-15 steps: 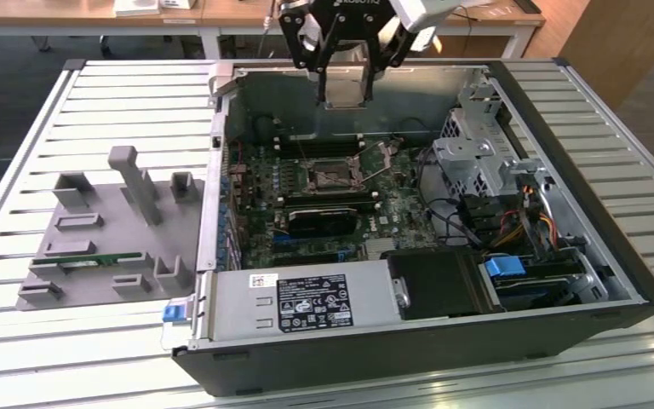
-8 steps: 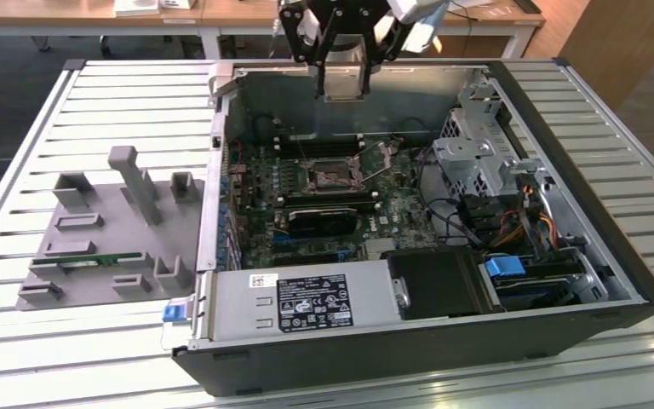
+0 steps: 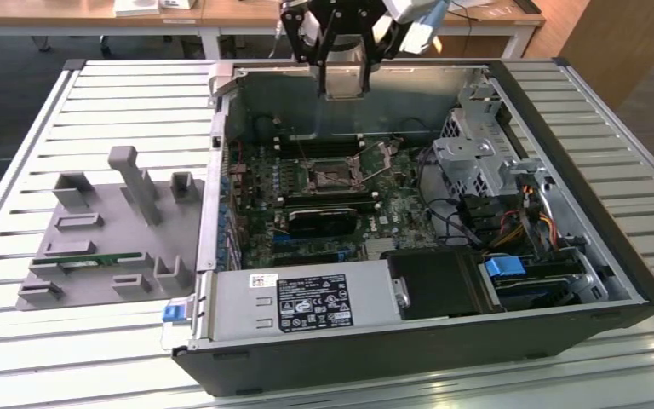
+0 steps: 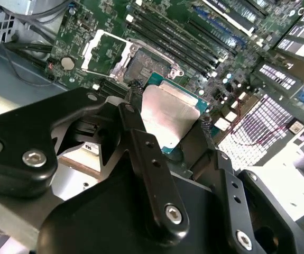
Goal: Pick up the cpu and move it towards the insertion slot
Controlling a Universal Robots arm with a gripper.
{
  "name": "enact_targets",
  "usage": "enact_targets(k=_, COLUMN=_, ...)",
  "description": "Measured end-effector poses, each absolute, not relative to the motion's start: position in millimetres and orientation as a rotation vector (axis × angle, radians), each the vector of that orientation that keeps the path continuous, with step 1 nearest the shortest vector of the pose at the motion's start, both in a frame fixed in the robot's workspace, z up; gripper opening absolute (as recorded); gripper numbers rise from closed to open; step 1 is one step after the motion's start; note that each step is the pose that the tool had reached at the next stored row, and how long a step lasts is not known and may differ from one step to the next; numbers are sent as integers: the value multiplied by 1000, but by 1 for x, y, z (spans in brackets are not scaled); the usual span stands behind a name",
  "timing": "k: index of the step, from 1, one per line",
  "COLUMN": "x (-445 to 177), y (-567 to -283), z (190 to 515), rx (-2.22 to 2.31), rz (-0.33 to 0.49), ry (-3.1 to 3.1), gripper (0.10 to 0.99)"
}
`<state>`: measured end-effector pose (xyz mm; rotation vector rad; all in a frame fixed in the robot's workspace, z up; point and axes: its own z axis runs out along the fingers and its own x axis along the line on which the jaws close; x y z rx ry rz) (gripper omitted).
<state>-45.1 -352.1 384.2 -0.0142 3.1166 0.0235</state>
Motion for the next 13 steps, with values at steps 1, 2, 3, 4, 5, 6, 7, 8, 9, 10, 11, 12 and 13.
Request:
enact_targets(k=1, x=-45, y=-349, z=384, rx=-14, rz=23, ry=3117, gripper=541)
enact_targets(k=2, x=-45, y=-347, z=384, rx=-14, rz=23, ry=3117, gripper=541)
enact_targets(k=3, x=-45, y=-345, z=383, rx=-14, rz=23, ry=3117, gripper=541)
enact_targets(k=4, x=-45, y=-343, z=383, rx=-14, rz=23, ry=3117, gripper=541)
enact_targets(k=5, x=-45, y=-341, z=383, rx=-14, rz=23, ry=3117, gripper=541)
enact_targets(k=6, x=-45, y=-338, z=382, rx=-14, rz=23, ry=3117, gripper=541)
enact_targets(k=7, x=-44, y=-337, z=381, rx=-14, rz=23, ry=3117, gripper=541)
enact_targets(k=8, x=-44, y=-335, z=381, rx=-14, rz=23, ry=3117, gripper=541)
enact_targets(k=9, x=-43, y=-334, z=380, rx=-14, rz=23, ry=3117, gripper=541)
enact_targets(k=10, x=-42, y=-332, z=379, rx=-14, rz=23, ry=3117, gripper=541)
enact_targets(k=11, x=-42, y=-331, z=379, rx=-14, rz=23, ry=3117, gripper=541)
enact_targets(k=12, x=-41, y=-330, z=378, rx=-14, rz=23, ry=3117, gripper=541)
enact_targets(k=13, x=-40, y=-327, z=377, rx=-14, rz=23, ry=3117, gripper=541)
